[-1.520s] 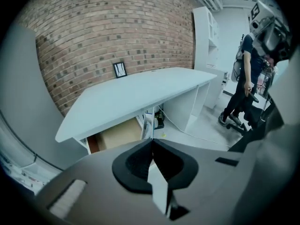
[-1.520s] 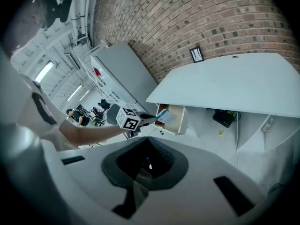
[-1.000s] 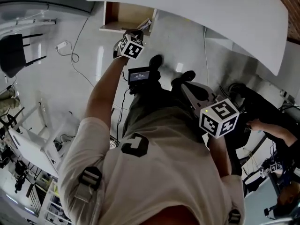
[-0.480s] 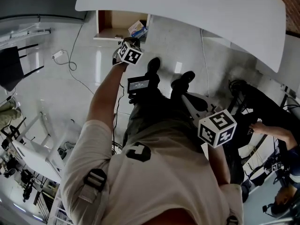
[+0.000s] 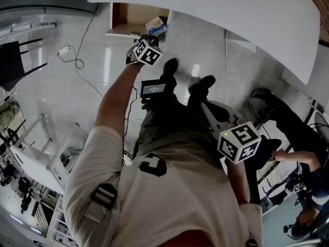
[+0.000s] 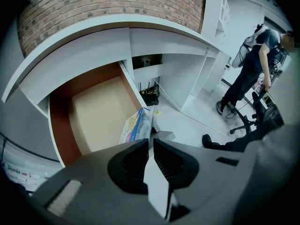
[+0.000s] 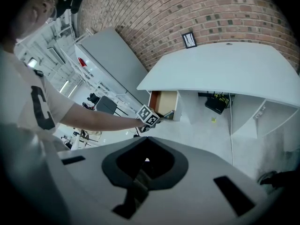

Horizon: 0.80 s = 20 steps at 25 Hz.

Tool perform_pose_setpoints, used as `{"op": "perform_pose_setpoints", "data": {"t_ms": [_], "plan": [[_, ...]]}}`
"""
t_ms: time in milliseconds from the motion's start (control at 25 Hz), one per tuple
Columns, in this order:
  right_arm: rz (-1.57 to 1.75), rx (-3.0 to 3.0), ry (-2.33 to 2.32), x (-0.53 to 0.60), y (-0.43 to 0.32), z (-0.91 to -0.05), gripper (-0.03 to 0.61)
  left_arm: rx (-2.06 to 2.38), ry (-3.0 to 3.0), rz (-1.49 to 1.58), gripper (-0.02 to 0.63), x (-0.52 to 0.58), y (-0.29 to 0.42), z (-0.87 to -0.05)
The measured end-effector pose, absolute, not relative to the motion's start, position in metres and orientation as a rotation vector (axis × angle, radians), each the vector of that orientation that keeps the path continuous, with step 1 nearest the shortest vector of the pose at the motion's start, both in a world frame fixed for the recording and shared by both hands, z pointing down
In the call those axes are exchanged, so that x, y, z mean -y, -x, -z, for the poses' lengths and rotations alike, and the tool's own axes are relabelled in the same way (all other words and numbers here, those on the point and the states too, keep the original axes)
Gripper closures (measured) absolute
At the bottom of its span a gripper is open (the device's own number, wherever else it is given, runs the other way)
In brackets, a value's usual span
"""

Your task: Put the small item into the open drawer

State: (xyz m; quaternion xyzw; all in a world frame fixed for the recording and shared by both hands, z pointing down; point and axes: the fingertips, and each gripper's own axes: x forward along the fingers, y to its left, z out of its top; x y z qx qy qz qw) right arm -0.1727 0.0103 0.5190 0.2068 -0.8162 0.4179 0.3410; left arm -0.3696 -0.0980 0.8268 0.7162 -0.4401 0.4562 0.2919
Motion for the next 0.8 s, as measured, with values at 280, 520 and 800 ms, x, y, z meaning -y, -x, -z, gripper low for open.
{"op": "perform_pose_setpoints", "data": {"t_ms": [280, 520, 800], "plan": [[-1.066, 2.150, -0.550, -0.010, 0.176, -0.517, 0.577, 1.178, -1.905, -1.221, 0.452, 0.098, 0.370, -0.818], [-1.014, 2.198, -0.580, -0.006, 0.184, -0.509, 0.577, 1.284, -1.921, -1.191, 0.417, 0.094, 0.392, -0.782], [-0.930, 2.269, -0.651, 0.003, 0.198, -0.488, 0.577, 1.411, -2.093, -0.859, 0.419, 0.085, 0.398, -0.652]]}}
